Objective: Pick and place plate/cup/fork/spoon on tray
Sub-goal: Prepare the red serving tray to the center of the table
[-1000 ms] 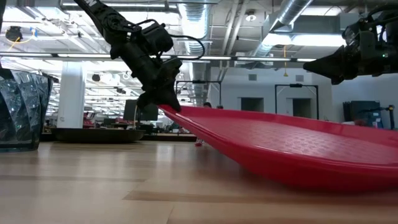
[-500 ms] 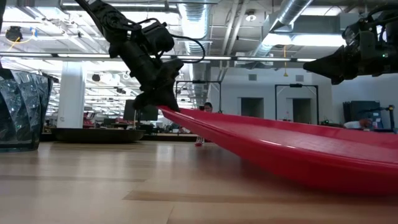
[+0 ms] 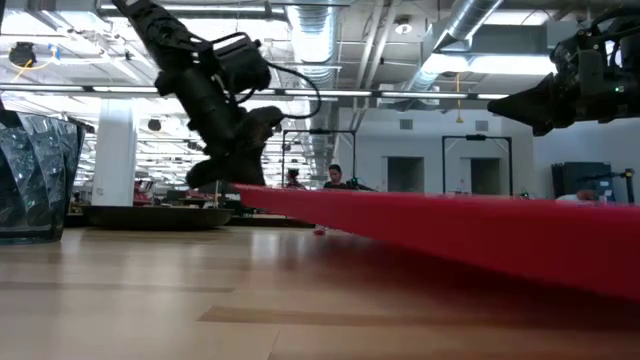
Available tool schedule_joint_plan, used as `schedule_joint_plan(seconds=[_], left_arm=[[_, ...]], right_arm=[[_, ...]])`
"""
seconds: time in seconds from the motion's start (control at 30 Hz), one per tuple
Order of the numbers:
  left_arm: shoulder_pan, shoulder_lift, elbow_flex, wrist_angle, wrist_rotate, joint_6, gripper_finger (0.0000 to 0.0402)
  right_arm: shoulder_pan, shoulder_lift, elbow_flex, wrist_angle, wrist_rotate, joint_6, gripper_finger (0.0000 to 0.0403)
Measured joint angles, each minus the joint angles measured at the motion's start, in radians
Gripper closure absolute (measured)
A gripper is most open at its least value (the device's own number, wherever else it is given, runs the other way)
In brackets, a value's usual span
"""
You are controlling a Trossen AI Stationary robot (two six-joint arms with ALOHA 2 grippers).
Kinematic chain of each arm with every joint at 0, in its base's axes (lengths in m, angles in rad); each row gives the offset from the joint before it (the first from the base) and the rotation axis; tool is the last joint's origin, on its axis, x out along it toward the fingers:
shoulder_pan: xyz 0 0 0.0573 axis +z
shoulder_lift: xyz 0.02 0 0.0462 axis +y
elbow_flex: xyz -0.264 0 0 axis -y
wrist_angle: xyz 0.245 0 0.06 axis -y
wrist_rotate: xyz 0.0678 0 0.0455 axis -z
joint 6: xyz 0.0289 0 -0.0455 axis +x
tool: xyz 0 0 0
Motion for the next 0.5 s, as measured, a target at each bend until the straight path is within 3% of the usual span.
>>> schedule_joint_plan(seconds=[0.27,0.5], left_arm=[[-0.076,-0.060,-0.062,-0.008,-0.091,0.014,0.0370],[-0.111,-0.051,-0.063,-0.056,-0.104,0.065,0.0366]], right_arm=[[0.000,0.000,0.000,0.000,0.000,0.000,0.0365],[0.000,0.000,0.000,0.000,0.000,0.000,0.0365]])
